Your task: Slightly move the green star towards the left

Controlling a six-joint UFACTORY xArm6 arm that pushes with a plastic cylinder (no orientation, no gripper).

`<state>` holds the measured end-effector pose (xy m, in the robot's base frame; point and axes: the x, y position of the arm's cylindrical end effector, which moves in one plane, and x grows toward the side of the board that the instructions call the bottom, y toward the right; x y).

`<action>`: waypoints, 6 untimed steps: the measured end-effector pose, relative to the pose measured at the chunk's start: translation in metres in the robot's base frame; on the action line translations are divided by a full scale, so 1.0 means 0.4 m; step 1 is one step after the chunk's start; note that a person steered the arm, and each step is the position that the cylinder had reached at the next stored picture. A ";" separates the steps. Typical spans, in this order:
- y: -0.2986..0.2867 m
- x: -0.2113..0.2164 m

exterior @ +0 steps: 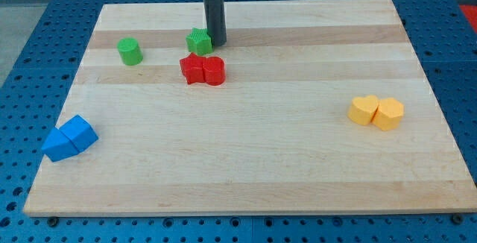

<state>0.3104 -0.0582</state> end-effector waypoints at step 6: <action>0.019 -0.024</action>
